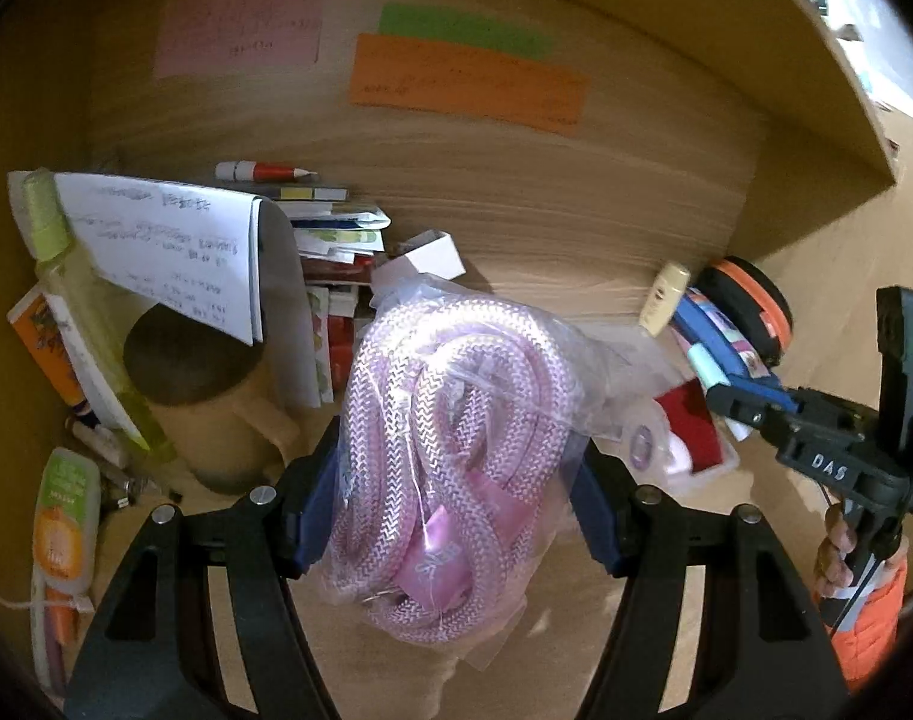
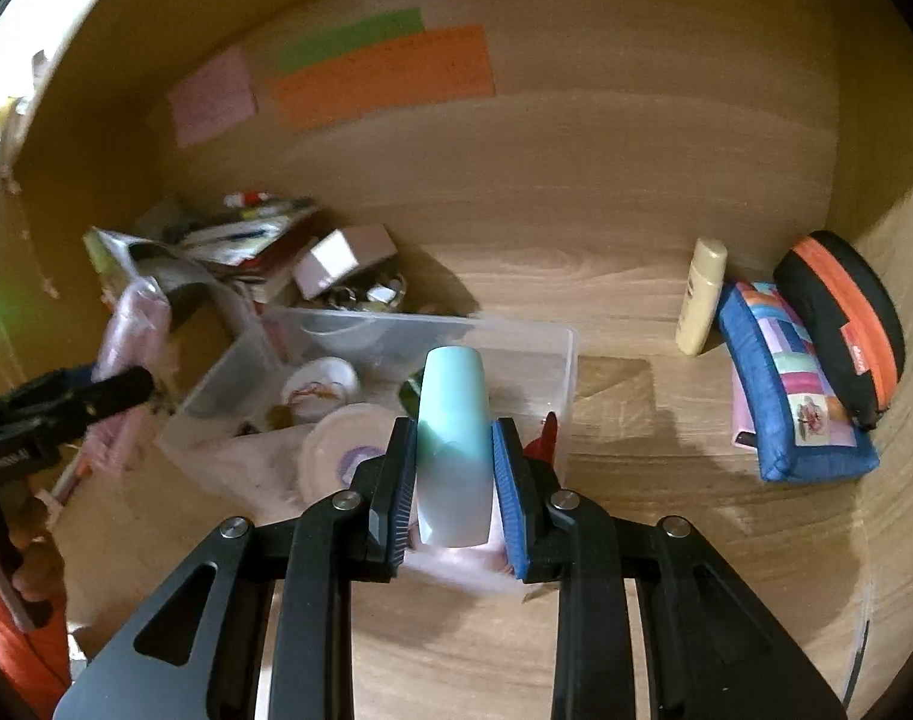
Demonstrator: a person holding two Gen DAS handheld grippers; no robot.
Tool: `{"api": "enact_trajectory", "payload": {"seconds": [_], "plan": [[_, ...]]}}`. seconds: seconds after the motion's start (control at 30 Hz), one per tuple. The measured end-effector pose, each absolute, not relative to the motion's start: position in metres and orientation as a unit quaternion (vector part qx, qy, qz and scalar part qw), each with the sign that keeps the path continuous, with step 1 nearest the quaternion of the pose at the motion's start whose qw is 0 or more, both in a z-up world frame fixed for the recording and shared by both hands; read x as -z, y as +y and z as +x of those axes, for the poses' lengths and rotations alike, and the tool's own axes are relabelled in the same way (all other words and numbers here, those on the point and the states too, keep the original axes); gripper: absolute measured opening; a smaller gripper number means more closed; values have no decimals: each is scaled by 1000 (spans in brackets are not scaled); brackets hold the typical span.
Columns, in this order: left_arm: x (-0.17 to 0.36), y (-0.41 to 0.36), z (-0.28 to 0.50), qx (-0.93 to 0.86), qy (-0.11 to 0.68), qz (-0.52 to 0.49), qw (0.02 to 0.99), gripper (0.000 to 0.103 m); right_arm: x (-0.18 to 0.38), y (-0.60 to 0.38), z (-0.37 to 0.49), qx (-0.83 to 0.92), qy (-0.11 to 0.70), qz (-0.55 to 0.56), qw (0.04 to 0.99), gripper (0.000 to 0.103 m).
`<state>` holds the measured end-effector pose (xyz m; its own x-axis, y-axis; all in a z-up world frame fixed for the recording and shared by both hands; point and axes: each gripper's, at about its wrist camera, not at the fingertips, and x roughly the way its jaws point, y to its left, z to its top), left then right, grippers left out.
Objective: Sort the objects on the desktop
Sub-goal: 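Carry the pink rope bag and mint-green bar into the clear box and open both tools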
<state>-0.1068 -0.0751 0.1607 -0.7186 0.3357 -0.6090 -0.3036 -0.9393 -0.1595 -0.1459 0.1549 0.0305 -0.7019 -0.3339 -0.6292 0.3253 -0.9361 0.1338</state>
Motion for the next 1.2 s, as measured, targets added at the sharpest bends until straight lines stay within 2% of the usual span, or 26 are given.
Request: {"api": "enact_trajectory", "payload": {"seconds": [0.7, 0.83, 0.93, 1.0, 1.07, 1.2], "plan": [[-126, -34, -164, -910, 16, -386, 151, 67, -4, 147, -176, 914, 0, 369, 170, 23], [-123, -24, -158, -910, 47, -385, 146, 75, -4, 146, -175, 916, 1, 365, 165, 23], [-128, -18, -150, -916, 65, -369, 142, 78, -7, 145, -172, 920, 8, 357, 159, 32], [-133, -16, -142, -919, 70, -360, 146, 82, -11, 145, -170, 924, 11, 348, 155, 42], [-138, -17, -136, -922, 71, -351, 148, 89, -16, 145, -166, 926, 7, 341, 164, 51], [-144, -20, -125, -926, 73, -341, 146, 92, -26, 140, -154, 932, 18, 322, 167, 65]]}}
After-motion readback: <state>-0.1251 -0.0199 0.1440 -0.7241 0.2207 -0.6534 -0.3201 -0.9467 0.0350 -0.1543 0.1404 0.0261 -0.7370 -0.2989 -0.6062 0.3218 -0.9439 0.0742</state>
